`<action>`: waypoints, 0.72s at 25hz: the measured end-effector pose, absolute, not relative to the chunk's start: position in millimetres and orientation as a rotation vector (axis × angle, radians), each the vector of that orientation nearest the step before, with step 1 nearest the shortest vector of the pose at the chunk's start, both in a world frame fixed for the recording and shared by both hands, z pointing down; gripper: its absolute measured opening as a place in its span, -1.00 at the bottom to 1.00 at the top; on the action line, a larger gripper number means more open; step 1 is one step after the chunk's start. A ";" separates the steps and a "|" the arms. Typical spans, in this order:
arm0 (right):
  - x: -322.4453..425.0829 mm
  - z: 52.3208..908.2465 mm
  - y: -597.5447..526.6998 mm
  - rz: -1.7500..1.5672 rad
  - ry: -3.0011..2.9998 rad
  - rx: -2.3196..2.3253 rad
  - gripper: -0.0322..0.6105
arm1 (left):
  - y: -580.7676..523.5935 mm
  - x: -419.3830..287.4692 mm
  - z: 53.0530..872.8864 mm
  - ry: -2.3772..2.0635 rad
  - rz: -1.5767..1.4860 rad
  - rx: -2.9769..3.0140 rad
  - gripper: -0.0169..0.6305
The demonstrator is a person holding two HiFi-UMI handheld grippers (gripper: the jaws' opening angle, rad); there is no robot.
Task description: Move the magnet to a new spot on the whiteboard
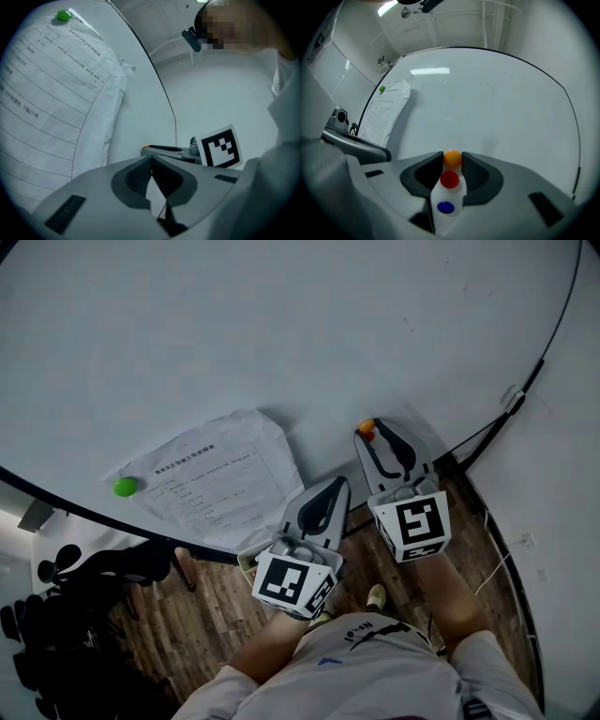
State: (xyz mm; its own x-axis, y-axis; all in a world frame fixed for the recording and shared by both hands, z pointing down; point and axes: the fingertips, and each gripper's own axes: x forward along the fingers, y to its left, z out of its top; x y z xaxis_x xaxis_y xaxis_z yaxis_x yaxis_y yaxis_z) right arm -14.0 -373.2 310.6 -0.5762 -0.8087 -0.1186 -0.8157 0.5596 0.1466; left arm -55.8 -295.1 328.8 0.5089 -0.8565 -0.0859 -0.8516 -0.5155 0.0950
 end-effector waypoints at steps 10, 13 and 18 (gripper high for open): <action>-13.0 308.5 -372.5 0.259 2.729 -1.409 -0.50 | -294.8 -55.4 329.3 -1.528 -0.190 2.690 -0.91; -12.4 308.3 -371.2 0.252 2.725 -1.404 -0.50 | -294.3 -55.3 329.6 -1.529 -0.191 2.688 -0.91; -8.0 299.0 -363.7 0.289 2.705 -1.390 -0.50 | -294.1 -53.1 329.6 -1.519 -0.193 2.694 -0.91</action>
State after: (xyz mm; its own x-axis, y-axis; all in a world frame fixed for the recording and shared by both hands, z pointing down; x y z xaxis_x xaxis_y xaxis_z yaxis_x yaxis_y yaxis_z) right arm -8.0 -363.7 299.0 -0.5832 -0.7959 -0.1624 -0.8123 0.5691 0.1281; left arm -53.1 -294.1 329.6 0.5118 -0.8547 -0.0876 -0.8494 -0.5186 0.0977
